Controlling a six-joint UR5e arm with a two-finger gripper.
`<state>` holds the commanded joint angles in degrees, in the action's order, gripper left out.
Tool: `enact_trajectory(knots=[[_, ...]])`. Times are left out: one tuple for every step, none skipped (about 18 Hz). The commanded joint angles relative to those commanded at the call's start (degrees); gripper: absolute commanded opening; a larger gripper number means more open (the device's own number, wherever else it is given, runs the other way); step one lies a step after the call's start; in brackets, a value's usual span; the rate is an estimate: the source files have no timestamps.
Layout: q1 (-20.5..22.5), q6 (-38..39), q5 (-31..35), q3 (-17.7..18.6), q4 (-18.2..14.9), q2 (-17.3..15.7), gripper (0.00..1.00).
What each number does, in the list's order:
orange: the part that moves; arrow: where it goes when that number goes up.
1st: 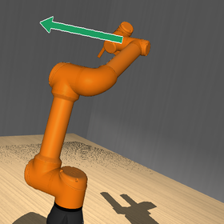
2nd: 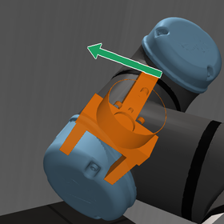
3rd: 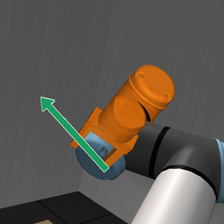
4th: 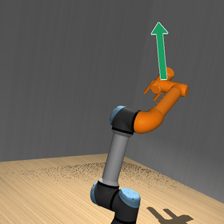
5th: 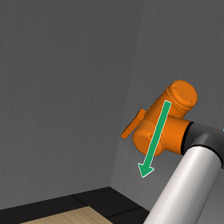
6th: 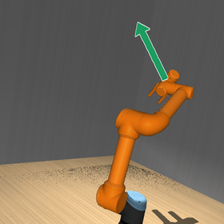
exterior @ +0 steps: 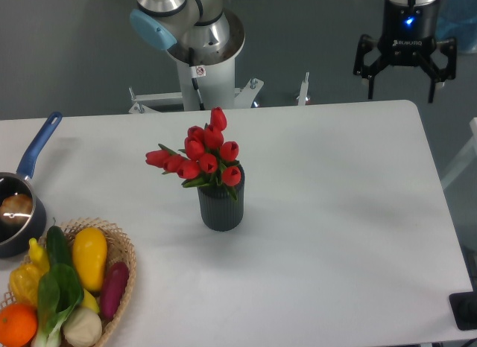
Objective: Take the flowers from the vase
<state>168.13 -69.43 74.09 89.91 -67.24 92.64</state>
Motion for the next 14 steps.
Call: enact_trajectory(knots=[[0.09, -0.09, -0.18, 0.00, 0.00, 0.00, 1.00], [0.35, -0.09, -0.61, 0.00, 0.09, 0.00, 1.00], [0.53, -0.09, -1.49, 0.00, 0.17, 0.09, 1.00], [0.70, -0.09, -2.45, 0.00, 0.26, 0.09, 1.00], [0.70, -0.09, -3.07, 0.00, 0.26, 0.18, 1.00], [0.79, 0.00, -3.17, 0.00, 0.35, 0.26, 1.00], [0.79, 0.00, -3.17, 0.26, 0.26, 0.26, 1.00], [0.70, 0.00, -3.25, 0.44, 0.35, 0.35, 1.00], [0.44, 0.00, -3.25, 0.53, 0.26, 0.18, 1.00], [0.27, 0.00, -3.60, 0.53, 0.26, 0.09, 1.00], [0.09, 0.09, -5.26, 0.70, 0.26, 0.09, 1.00], [0.44, 0.09, -8.23, 0.88, 0.26, 0.26, 1.00], [0.88, 0.35, -12.01, 0.97, 0.26, 0.53, 1.00], [1.66, 0.61, -15.61, 1.40, 0.26, 0.70, 1.00]])
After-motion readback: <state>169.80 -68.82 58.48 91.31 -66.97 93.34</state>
